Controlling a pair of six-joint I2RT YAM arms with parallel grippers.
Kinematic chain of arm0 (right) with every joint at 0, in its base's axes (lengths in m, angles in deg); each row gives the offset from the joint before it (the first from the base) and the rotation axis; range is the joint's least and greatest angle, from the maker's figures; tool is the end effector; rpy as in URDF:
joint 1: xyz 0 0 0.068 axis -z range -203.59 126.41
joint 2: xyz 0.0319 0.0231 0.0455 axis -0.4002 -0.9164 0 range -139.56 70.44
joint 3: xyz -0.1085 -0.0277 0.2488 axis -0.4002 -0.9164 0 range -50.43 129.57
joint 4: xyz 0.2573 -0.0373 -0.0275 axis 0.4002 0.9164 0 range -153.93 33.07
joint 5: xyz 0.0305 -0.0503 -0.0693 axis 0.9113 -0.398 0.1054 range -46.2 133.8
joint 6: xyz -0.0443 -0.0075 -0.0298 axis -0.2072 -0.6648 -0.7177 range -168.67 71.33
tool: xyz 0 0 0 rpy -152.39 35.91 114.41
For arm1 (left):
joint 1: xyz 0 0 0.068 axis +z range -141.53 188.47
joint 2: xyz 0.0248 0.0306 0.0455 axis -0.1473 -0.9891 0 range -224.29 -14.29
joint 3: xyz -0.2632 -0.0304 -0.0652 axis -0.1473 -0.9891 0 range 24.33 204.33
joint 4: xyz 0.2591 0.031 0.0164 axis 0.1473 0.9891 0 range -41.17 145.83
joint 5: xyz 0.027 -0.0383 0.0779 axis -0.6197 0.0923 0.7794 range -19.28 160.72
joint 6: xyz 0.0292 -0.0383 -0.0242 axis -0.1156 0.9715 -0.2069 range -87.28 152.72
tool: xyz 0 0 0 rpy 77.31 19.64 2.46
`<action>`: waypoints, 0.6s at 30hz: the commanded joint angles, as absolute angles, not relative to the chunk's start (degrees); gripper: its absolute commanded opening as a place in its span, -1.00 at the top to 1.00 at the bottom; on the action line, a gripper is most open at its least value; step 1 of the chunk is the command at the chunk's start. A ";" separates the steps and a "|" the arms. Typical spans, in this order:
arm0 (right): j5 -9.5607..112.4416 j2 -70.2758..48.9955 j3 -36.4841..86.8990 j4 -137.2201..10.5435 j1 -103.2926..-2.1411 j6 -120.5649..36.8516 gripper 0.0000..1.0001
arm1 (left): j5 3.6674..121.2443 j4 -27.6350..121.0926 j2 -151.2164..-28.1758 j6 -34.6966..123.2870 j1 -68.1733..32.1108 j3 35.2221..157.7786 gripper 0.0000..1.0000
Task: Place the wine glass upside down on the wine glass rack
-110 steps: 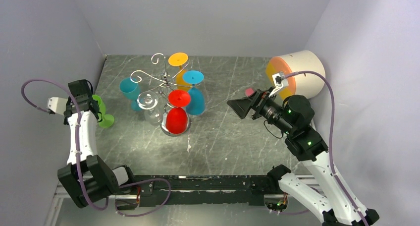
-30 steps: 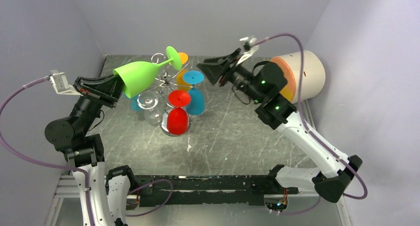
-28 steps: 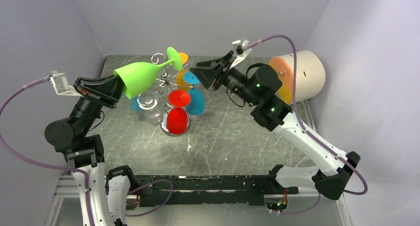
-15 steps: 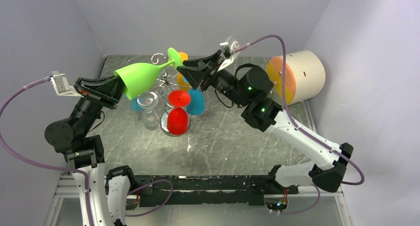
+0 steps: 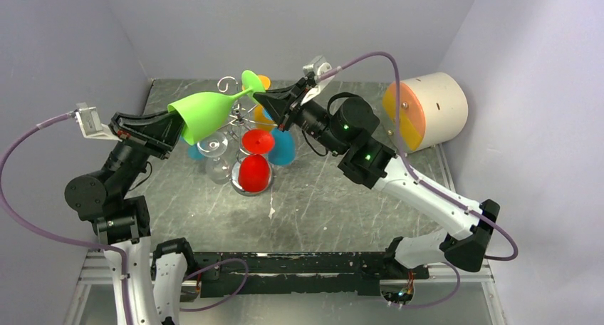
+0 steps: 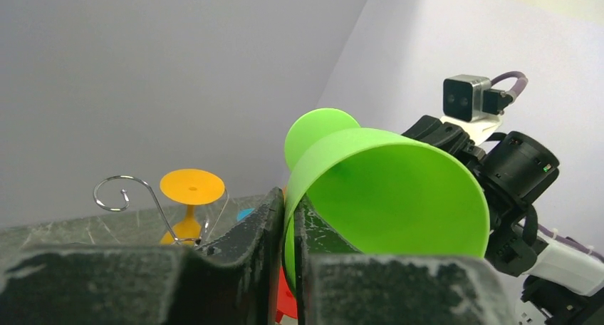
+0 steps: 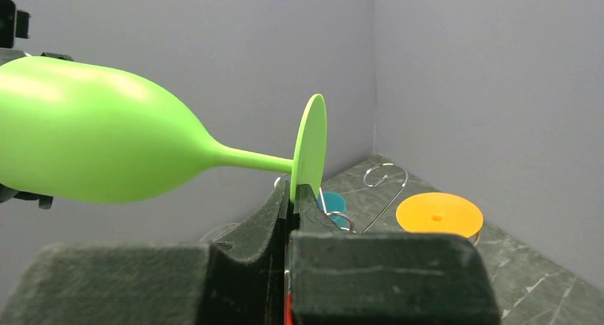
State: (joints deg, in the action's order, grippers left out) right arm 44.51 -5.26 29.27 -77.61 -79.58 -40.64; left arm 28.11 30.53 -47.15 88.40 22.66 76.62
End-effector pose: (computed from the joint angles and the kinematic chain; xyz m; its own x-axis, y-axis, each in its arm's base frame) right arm 0.1671 0.2485 0.4795 0.0514 0.3260 -0.9440 -0.8510 0.5090 0.1294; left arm 0.0918 -0.0016 0.4561 0.0548 -0.6131 -0.7881 0.6809 0.6002 -0.4196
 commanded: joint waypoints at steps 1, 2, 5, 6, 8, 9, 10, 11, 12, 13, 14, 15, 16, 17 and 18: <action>43.01 -4.40 29.79 -81.64 -79.93 -43.88 1.00 | 28.71 33.13 -46.55 87.67 22.35 77.83 0.45; 42.63 -4.29 29.88 -82.32 -79.93 -44.48 1.00 | 28.84 34.39 -46.62 87.25 22.28 78.38 0.25; 40.46 -3.69 30.07 -85.21 -79.95 -46.56 1.00 | 29.01 39.09 -47.00 85.49 22.27 81.06 -0.33; 39.34 -3.59 30.46 -85.74 -79.93 -47.40 1.00 | 28.86 40.25 -47.06 85.00 22.30 81.78 -0.49; 35.13 -3.57 32.19 -86.16 -79.93 -48.64 1.00 | 27.52 41.81 -47.05 83.87 22.29 83.01 -0.85; 33.03 -3.63 33.20 -86.06 -79.93 -48.88 1.00 | 26.47 42.93 -47.07 83.57 22.32 83.80 -1.00; 31.07 -3.79 34.10 -86.00 -79.95 -49.20 1.00 | 25.51 44.18 -46.95 83.68 22.31 84.45 -0.99; 29.77 -3.89 34.77 -86.11 -79.93 -49.76 1.00 | 24.87 44.76 -46.53 84.26 22.32 84.70 -0.99; 29.06 -4.02 35.34 -86.49 -79.98 -50.52 1.00 | 23.86 44.13 -45.91 85.42 22.27 84.26 -0.99; 28.63 -4.27 35.92 -86.85 -79.96 -51.37 1.00 | 23.32 42.80 -44.94 86.98 22.31 83.36 -0.99; 28.40 -4.64 36.68 -87.02 -79.93 -52.55 1.00 | 23.00 41.26 -44.06 87.78 22.34 82.50 -0.99; 28.42 -5.15 37.66 -86.78 -79.93 -53.61 1.00 | 22.77 40.79 -43.31 88.13 22.35 82.18 -0.99; 28.34 -5.80 38.63 -86.51 -79.93 -54.83 1.00 | 22.26 41.42 -43.03 88.06 22.33 82.65 -0.99; 28.49 -6.37 39.37 -86.51 -79.93 -56.25 1.00 | 21.21 42.23 -43.25 87.86 22.31 83.37 -0.99; 29.68 -6.86 39.68 -87.07 -79.93 -58.95 1.00 | 19.78 42.92 -43.78 87.87 22.29 84.34 -0.99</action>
